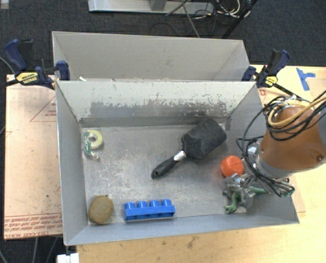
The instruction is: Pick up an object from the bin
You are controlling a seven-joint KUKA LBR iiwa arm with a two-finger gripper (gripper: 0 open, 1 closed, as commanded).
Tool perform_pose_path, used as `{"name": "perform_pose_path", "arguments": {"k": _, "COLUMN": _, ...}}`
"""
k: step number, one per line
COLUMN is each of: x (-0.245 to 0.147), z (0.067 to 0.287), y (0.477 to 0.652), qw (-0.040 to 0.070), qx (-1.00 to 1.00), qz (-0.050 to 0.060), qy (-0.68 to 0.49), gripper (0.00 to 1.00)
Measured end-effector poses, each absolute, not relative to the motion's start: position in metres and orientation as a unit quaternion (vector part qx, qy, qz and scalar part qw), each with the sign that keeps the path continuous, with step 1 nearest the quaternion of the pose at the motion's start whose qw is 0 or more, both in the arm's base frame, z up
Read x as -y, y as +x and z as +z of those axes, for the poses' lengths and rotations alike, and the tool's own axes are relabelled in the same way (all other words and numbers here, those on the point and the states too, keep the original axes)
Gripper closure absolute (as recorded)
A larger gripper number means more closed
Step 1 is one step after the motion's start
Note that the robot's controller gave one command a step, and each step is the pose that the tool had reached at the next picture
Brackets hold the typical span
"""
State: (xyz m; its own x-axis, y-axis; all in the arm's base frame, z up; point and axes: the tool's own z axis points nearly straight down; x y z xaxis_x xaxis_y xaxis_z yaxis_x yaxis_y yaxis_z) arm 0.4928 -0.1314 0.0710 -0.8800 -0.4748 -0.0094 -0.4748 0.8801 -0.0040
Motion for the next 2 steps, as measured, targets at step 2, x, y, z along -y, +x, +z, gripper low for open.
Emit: {"name": "perform_pose_path", "arguments": {"k": 2, "x": 0.134, "z": 0.140, "y": 0.535, "qw": 0.008, "qx": -0.966, "qz": -0.003, "qy": -0.257, "gripper": 1.00}}
